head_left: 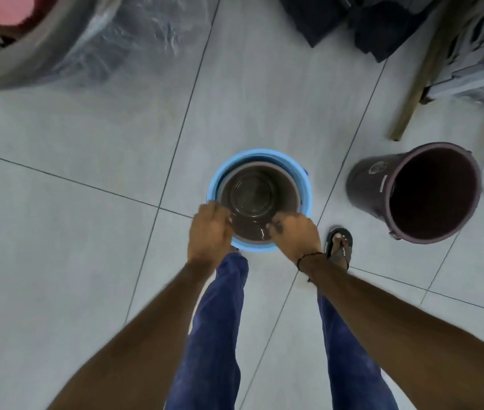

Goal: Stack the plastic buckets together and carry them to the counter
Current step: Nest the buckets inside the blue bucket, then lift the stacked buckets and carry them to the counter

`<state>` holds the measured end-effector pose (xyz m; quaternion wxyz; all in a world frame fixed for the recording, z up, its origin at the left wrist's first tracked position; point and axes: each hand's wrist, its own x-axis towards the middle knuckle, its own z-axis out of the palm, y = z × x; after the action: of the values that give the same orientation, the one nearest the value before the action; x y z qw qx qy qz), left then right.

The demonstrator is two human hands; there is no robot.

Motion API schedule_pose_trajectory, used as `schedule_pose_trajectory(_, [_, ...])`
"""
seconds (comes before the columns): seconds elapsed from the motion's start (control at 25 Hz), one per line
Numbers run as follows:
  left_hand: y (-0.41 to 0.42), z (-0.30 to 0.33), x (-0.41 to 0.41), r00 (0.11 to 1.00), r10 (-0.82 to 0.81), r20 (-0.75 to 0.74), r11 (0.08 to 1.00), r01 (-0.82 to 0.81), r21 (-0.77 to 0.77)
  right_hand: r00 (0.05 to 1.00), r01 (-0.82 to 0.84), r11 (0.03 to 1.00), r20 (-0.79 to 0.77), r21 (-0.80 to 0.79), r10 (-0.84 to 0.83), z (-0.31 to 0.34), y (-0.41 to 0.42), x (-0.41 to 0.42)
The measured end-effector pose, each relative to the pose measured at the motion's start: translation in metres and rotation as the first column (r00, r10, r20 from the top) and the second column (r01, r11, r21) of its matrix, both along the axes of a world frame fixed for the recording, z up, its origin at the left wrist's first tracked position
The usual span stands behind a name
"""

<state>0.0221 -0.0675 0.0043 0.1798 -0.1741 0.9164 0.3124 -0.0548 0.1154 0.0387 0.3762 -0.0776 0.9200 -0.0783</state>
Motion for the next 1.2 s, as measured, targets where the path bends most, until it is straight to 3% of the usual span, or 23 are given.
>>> schedule_pose_trajectory(0.04, [-0.006, -0.008, 0.001, 0.979, 0.202, 0.042, 0.979, -0.202, 0.009, 0.977, 0.202, 0.979, -0.070, -0.017, -0.203, -0.005, 0.007, -0.005])
schedule_pose_trajectory(0.08, [-0.014, -0.017, -0.001, 0.898, 0.399, 0.185, 0.908, -0.415, 0.055, 0.910, 0.398, 0.917, -0.115, -0.027, -0.398, -0.011, 0.012, -0.013])
schedule_pose_trajectory(0.12, [-0.021, -0.024, -0.003, 0.738, 0.538, 0.408, 0.769, -0.628, 0.122, 0.817, 0.566, 0.824, -0.124, -0.016, -0.563, -0.019, 0.018, -0.021])
schedule_pose_trajectory(0.16, [-0.025, -0.027, -0.004, 0.542, 0.539, 0.644, 0.595, -0.787, 0.164, 0.728, 0.682, 0.731, -0.103, 0.011, -0.678, -0.026, 0.024, -0.028])
schedule_pose_trajectory(0.2, [-0.028, -0.030, -0.003, 0.416, 0.439, 0.796, 0.461, -0.865, 0.197, 0.672, 0.740, 0.672, -0.068, 0.035, -0.737, -0.035, 0.028, -0.034])
schedule_pose_trajectory(0.24, [-0.029, -0.032, 0.001, 0.397, 0.344, 0.851, 0.418, -0.876, 0.240, 0.656, 0.755, 0.654, -0.033, 0.049, -0.754, -0.044, 0.033, -0.038])
schedule_pose_trajectory(0.36, [-0.027, -0.039, 0.022, 0.516, 0.333, 0.789, 0.385, -0.838, 0.386, 0.639, 0.767, 0.640, 0.040, 0.038, -0.768, -0.057, 0.047, -0.044])
schedule_pose_trajectory(0.48, [-0.014, -0.029, 0.030, 0.460, 0.416, 0.784, 0.249, -0.887, 0.388, 0.663, 0.744, 0.668, 0.096, 0.030, -0.742, -0.055, 0.063, -0.043])
schedule_pose_trajectory(0.6, [0.001, -0.006, 0.020, 0.465, 0.420, 0.779, 0.218, -0.885, 0.411, 0.685, 0.726, 0.687, 0.119, -0.031, -0.718, -0.043, 0.082, -0.048])
schedule_pose_trajectory(0.8, [0.038, 0.065, -0.015, 0.483, 0.505, 0.715, 0.147, -0.865, 0.480, 0.529, 0.849, 0.493, 0.318, -0.193, -0.787, 0.015, 0.141, -0.073])
schedule_pose_trajectory(0.92, [0.075, 0.121, -0.048, 0.551, 0.545, 0.631, 0.175, -0.812, 0.557, 0.478, 0.873, 0.390, 0.356, -0.293, -0.803, 0.069, 0.183, -0.094])
schedule_pose_trajectory(1.04, [0.129, 0.174, -0.087, 0.675, 0.528, 0.516, 0.288, -0.714, 0.639, 0.453, 0.866, 0.301, 0.370, -0.399, -0.811, 0.128, 0.246, -0.115])
schedule_pose_trajectory(1.2, [0.207, 0.214, -0.120, 0.787, 0.452, 0.420, 0.375, -0.595, 0.711, 0.468, 0.817, 0.273, 0.309, -0.507, -0.828, 0.187, 0.339, -0.130])
